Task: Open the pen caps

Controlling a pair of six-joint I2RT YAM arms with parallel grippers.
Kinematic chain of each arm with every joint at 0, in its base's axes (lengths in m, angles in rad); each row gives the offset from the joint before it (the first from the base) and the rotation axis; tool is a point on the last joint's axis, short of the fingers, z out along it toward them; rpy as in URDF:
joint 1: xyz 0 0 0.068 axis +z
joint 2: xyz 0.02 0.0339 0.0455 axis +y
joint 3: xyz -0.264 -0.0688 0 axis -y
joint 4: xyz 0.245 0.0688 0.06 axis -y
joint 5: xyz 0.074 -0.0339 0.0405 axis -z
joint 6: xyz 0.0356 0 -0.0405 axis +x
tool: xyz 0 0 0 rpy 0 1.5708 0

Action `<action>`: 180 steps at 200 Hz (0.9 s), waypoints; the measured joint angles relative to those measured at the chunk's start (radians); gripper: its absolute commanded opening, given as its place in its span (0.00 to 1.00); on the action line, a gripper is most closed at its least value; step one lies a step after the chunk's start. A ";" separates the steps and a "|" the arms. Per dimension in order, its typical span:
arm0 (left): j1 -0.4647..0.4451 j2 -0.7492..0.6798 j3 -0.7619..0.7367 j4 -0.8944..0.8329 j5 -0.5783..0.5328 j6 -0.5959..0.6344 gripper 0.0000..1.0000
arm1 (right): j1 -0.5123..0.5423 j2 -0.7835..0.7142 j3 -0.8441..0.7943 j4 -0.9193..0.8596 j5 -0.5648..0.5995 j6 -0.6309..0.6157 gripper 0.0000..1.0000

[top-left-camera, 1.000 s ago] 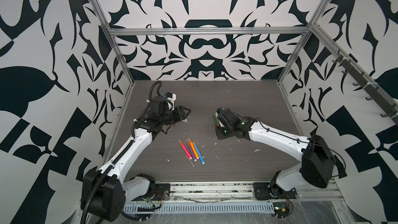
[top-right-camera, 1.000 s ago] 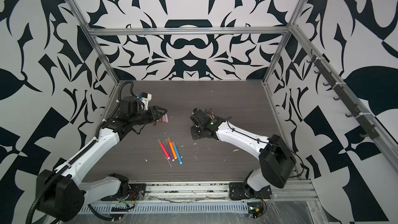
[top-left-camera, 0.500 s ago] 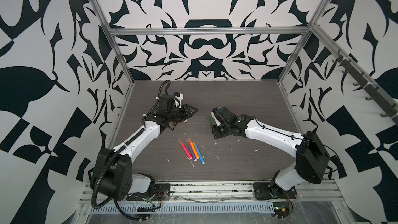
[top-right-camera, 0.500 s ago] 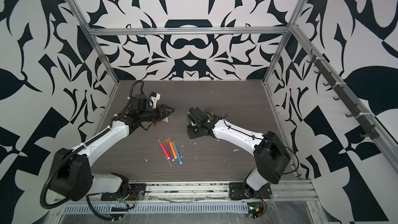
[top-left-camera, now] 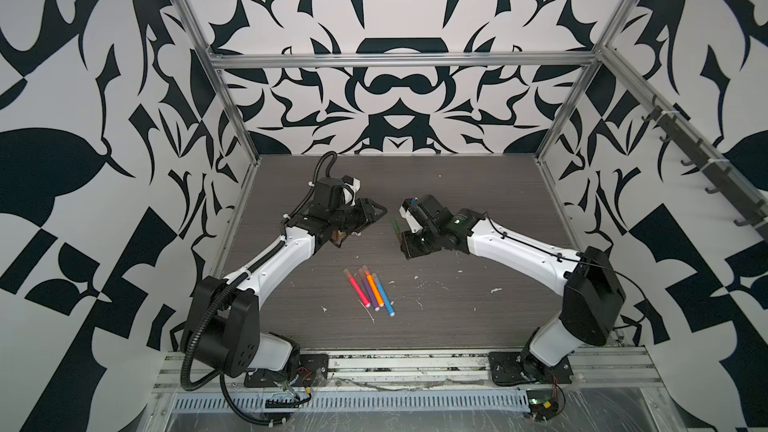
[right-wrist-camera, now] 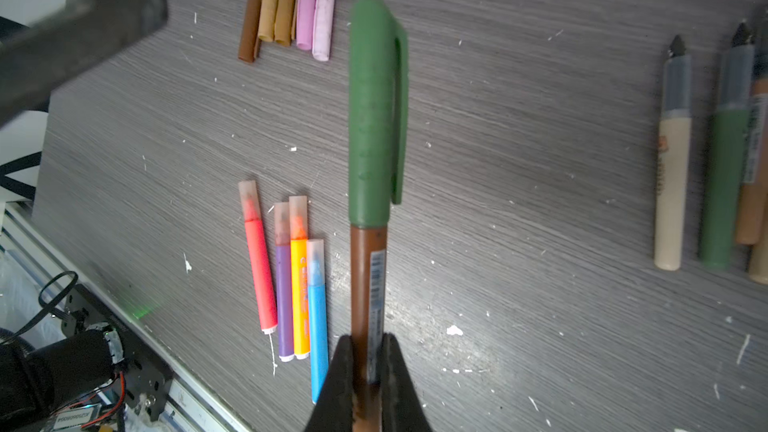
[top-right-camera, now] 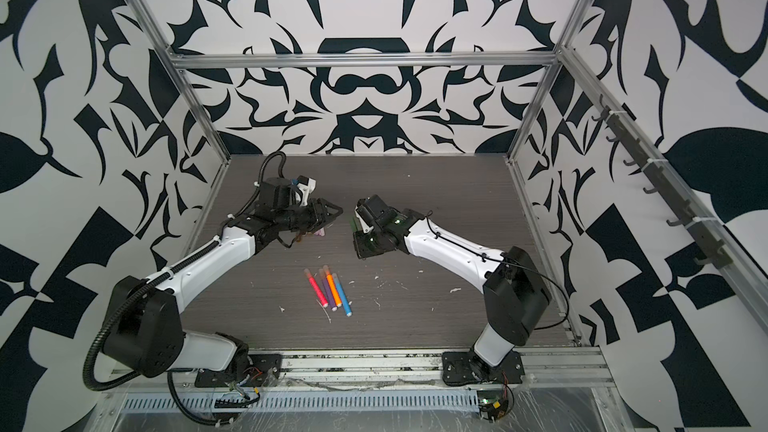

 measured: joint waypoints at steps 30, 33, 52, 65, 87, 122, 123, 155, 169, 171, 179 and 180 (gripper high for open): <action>-0.032 0.000 0.002 -0.028 -0.013 0.009 0.46 | -0.004 -0.127 -0.158 0.028 0.010 0.039 0.00; -0.035 0.000 0.003 -0.034 -0.014 0.010 0.47 | -0.004 -0.141 -0.171 0.025 0.010 0.042 0.00; -0.051 0.000 0.006 -0.054 -0.018 0.008 0.46 | -0.004 -0.200 -0.192 0.003 0.011 0.051 0.00; -0.060 0.000 0.006 -0.054 -0.013 -0.004 0.47 | -0.004 -0.228 -0.192 0.001 0.011 0.053 0.00; -0.079 -0.001 0.006 -0.053 -0.012 -0.024 0.46 | -0.004 -0.275 -0.192 -0.017 0.010 0.055 0.00; -0.100 0.000 -0.002 -0.037 -0.013 -0.061 0.47 | -0.010 -0.311 -0.195 -0.018 -0.023 0.051 0.00; -0.101 0.000 -0.002 -0.037 -0.013 -0.062 0.47 | -0.010 -0.311 -0.196 -0.016 -0.024 0.051 0.00; -0.103 0.003 -0.002 -0.031 0.007 -0.073 0.49 | -0.020 -0.312 -0.242 0.035 -0.071 0.053 0.00; -0.103 0.016 0.000 -0.032 0.014 -0.072 0.49 | -0.024 -0.309 -0.252 0.052 -0.094 0.055 0.00; -0.103 0.018 0.000 -0.032 0.014 -0.072 0.49 | -0.024 -0.307 -0.252 0.054 -0.098 0.055 0.00; -0.103 0.028 0.002 -0.035 0.016 -0.071 0.49 | -0.026 -0.301 -0.252 0.068 -0.110 0.056 0.00; -0.103 0.030 0.002 -0.036 0.016 -0.071 0.49 | -0.026 -0.299 -0.252 0.072 -0.112 0.057 0.00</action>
